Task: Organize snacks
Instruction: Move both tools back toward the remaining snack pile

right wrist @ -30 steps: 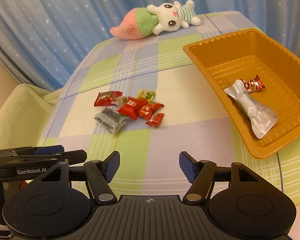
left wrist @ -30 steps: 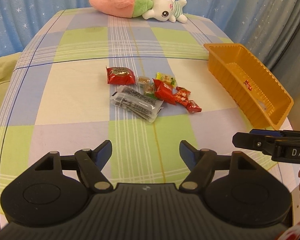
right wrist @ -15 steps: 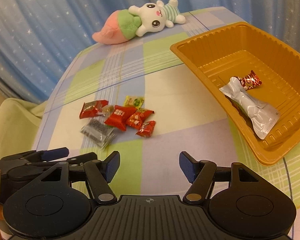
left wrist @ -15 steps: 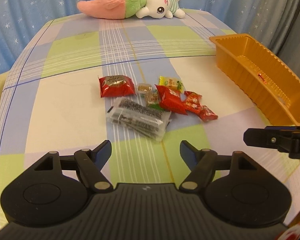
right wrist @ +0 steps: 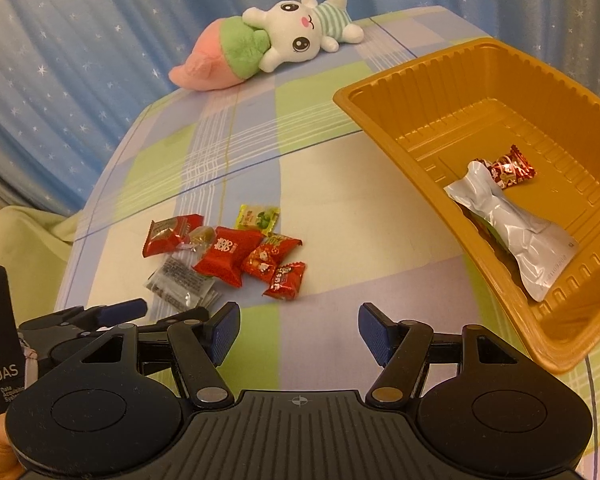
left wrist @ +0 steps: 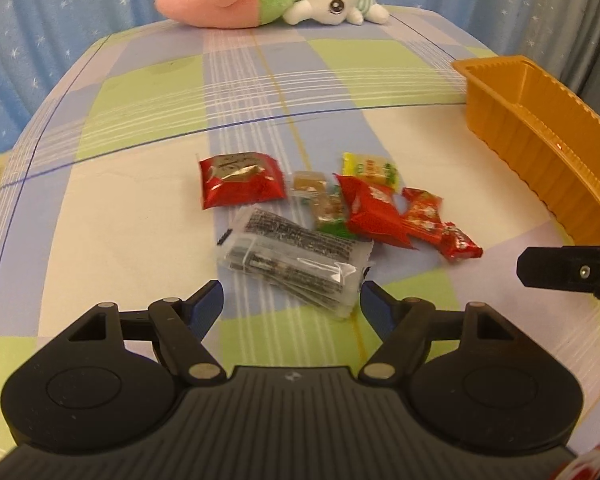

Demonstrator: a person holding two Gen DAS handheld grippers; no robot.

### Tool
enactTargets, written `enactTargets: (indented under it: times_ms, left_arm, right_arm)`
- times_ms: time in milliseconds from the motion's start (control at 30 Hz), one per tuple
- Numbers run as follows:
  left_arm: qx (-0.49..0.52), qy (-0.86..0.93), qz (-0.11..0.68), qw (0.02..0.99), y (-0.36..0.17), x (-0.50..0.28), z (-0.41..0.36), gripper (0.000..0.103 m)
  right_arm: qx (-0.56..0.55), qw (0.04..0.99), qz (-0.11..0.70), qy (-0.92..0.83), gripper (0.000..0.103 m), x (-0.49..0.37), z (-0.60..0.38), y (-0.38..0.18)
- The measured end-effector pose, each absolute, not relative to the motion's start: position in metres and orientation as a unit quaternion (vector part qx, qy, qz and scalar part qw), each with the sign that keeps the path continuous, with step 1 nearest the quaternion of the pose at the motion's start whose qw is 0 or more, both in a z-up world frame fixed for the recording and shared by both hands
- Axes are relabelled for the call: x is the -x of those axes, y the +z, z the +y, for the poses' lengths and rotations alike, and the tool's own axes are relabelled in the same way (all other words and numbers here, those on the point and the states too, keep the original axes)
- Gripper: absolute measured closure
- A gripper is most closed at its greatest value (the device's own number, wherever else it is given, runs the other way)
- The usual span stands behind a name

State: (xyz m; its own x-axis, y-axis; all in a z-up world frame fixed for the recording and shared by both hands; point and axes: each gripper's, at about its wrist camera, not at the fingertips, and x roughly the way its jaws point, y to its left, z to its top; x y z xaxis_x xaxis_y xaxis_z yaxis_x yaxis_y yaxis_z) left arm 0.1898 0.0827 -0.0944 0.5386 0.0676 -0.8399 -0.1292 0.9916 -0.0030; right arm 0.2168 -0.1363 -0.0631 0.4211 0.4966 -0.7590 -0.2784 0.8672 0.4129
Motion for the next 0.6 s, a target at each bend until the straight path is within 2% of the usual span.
enactTargets:
  times_ms: [400, 600]
  left_arm:
    - [0.061, 0.125, 0.490, 0.860, -0.099, -0.170, 0.135, 0.030]
    - [0.092, 0.089, 0.461, 0.878, -0.075, -0.167, 0.137, 0.031]
  right_arm:
    - [-0.112, 0.827, 0.495, 0.241, 0.037, -0.229, -0.129, -0.070]
    - [-0.117, 0.829, 0.491, 0.242, 0.037, -0.235, -0.129, -0.068]
